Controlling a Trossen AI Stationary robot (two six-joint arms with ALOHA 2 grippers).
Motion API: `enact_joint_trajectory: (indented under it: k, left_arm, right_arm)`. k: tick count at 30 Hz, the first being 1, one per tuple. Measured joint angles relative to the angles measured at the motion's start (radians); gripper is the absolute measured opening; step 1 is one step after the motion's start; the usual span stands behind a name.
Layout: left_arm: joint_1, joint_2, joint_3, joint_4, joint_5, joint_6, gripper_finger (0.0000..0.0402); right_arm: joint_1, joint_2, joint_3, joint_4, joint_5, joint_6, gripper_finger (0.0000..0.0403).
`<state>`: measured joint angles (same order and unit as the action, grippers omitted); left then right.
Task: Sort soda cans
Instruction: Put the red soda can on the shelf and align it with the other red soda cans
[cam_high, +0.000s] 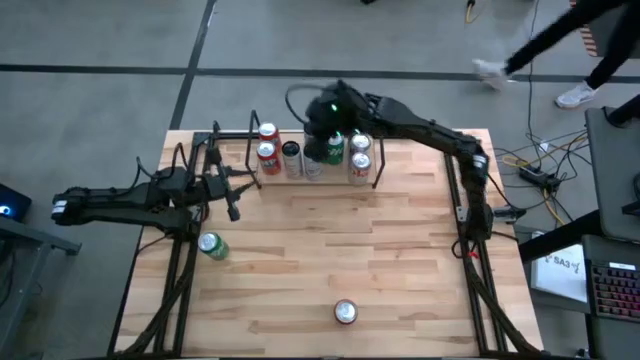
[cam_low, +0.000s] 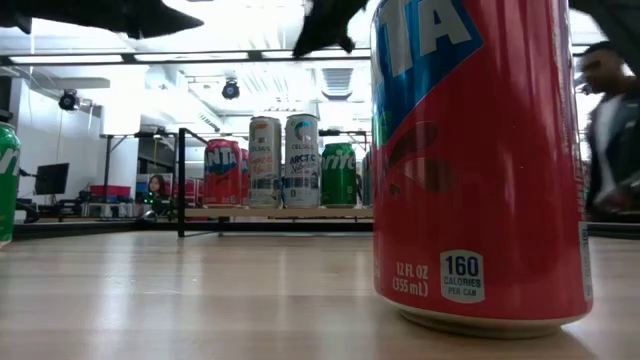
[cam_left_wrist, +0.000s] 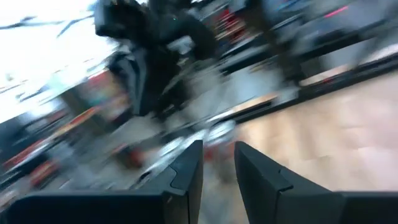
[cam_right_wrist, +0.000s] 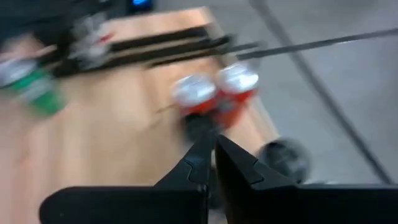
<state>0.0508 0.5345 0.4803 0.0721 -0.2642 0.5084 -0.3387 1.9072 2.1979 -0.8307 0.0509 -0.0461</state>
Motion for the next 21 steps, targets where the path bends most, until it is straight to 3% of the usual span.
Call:
enact_joint_trajectory:
  k: [4,6,10,19,21]
  left_arm:
    - [-0.002,0.052,0.016,0.017,0.302,-0.002,0.0077]
    - [-0.009,0.098,0.032,0.067,0.378,-0.04,0.0077]
    - [-0.043,0.209,0.092,0.112,0.391,-0.128,0.0076]
    - [-0.248,0.448,0.216,0.111,0.403,-0.271,0.0076]
    - [-0.312,0.497,0.241,0.112,0.364,-0.287,0.0076]
  right_arm:
    - [0.135,-0.074,-0.003,-0.184,-0.031,0.028,0.0012]
    - [0.228,-0.103,-0.009,-0.278,-0.024,0.058,0.0012]
    - [0.424,-0.157,-0.048,-0.344,-0.011,0.173,0.0012]
    - [0.825,-0.206,-0.247,-0.33,0.315,0.425,0.0012]
    - [0.889,-0.206,-0.303,-0.304,0.371,0.478,0.0012]
